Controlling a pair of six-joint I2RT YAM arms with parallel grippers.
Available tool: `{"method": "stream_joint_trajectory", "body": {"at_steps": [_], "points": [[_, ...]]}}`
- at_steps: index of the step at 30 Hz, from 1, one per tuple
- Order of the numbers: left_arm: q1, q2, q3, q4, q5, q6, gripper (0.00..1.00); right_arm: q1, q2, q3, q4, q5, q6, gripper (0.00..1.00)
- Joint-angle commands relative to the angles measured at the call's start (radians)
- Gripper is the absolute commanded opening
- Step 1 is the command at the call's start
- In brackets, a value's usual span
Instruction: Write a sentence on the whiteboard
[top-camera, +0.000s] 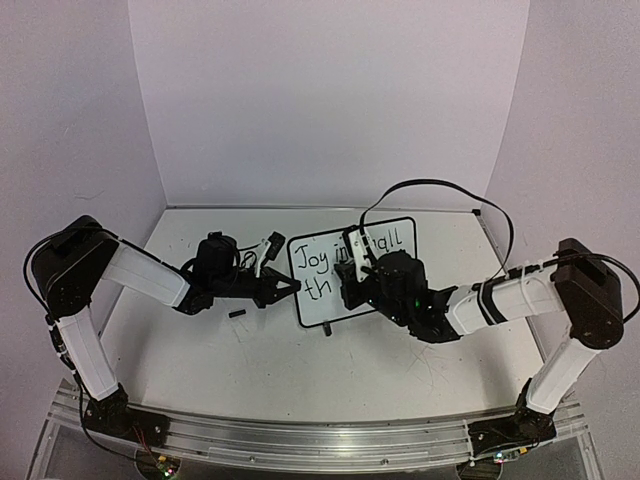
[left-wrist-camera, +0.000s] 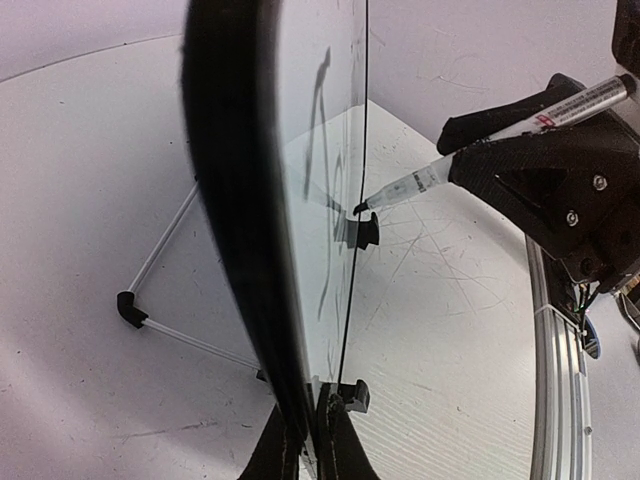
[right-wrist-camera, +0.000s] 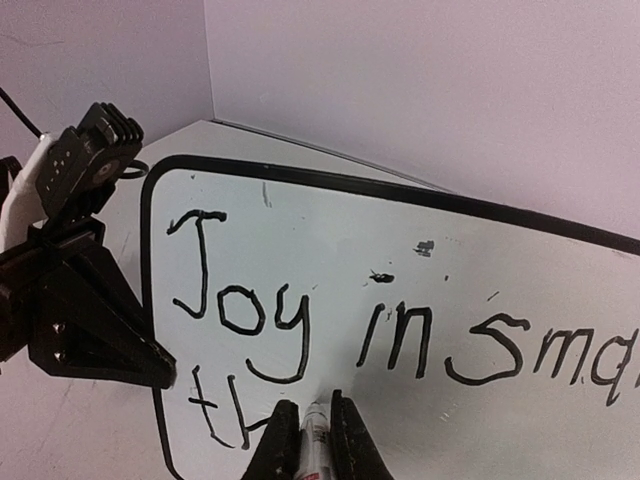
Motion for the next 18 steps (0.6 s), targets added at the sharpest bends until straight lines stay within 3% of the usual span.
{"method": "stream_joint_trajectory", "body": {"at_steps": [1, 11, 18], "points": [[0.011, -0.001, 0.002, -0.081, -0.094, 0.073, 0.0, -0.001, 0.018, 0.048, 0.046, -0.012, -0.007, 0.0], [0.012, -0.01, -0.006, -0.081, -0.098, 0.076, 0.0, -0.001, 0.059, 0.068, 0.025, 0.047, 0.002, 0.0], [0.012, -0.012, -0.007, -0.081, -0.101, 0.076, 0.0, 0.016, -0.032, 0.0, 0.042, 0.0, 0.01, 0.0]]}}
